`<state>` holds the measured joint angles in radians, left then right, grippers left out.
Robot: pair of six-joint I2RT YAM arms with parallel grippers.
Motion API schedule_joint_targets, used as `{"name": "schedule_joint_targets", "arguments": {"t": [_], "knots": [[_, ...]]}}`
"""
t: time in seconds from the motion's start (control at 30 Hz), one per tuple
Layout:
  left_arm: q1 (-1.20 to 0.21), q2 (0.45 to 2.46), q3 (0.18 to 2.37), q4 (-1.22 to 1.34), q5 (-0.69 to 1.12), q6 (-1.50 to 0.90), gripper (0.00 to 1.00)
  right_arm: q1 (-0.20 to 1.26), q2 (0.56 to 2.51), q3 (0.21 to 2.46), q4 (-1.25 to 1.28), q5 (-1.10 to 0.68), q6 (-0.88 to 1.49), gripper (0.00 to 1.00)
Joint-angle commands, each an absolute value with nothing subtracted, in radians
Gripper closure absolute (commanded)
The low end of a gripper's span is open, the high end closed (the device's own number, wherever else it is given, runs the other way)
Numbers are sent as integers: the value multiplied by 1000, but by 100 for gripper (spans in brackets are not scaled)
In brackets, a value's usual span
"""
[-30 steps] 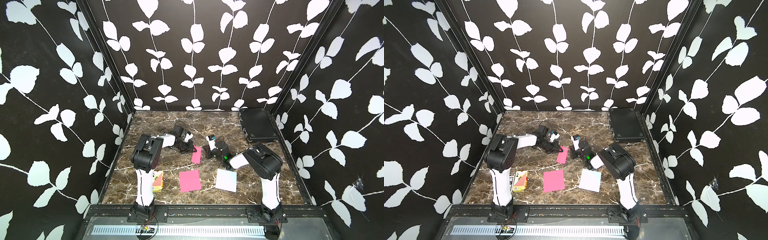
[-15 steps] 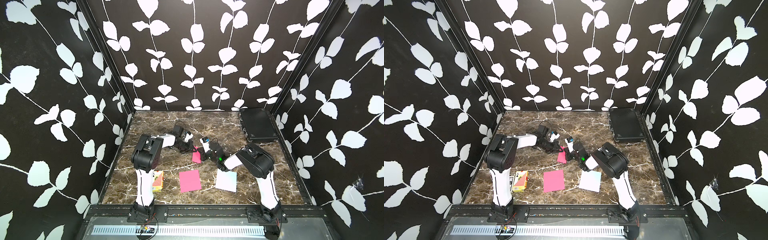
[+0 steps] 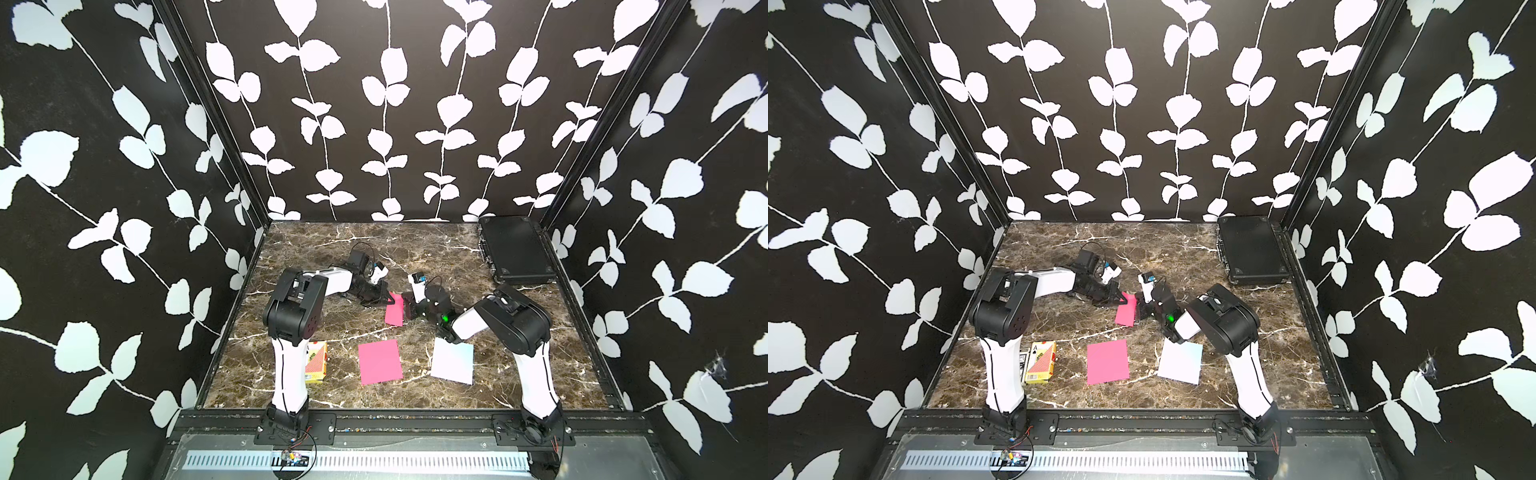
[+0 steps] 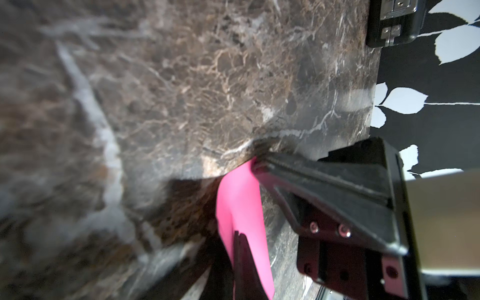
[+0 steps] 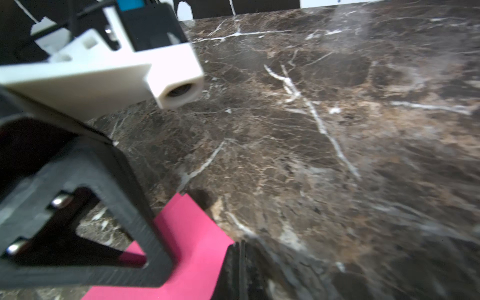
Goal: Fold the square paper along the opposite sides
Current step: Smooth out the paper at the center of the board.
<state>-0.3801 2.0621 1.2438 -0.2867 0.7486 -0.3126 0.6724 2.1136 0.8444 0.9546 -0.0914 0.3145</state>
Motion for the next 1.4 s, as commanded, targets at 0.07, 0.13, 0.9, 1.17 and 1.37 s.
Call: {"name": "schedule_joint_targets", "arguments": {"t": [0.07,0.13,0.9,1.17,1.37], "knots": [[-393,2074,1229,-388,661,-281,100,641,2079,793,876,-40,315,100],[-392,2074,1233,-389,663,-279,100,627,2038,774,876,-70,308,100],[-393,2118,1306,-443,681,-255,100,799,2006,725,900,-198,239,97],[-393,2129,1305,-446,671,-252,100,829,2003,640,861,-150,250,97],[-393,2125,1312,-469,663,-236,100,842,1983,584,860,-130,240,97]]}}
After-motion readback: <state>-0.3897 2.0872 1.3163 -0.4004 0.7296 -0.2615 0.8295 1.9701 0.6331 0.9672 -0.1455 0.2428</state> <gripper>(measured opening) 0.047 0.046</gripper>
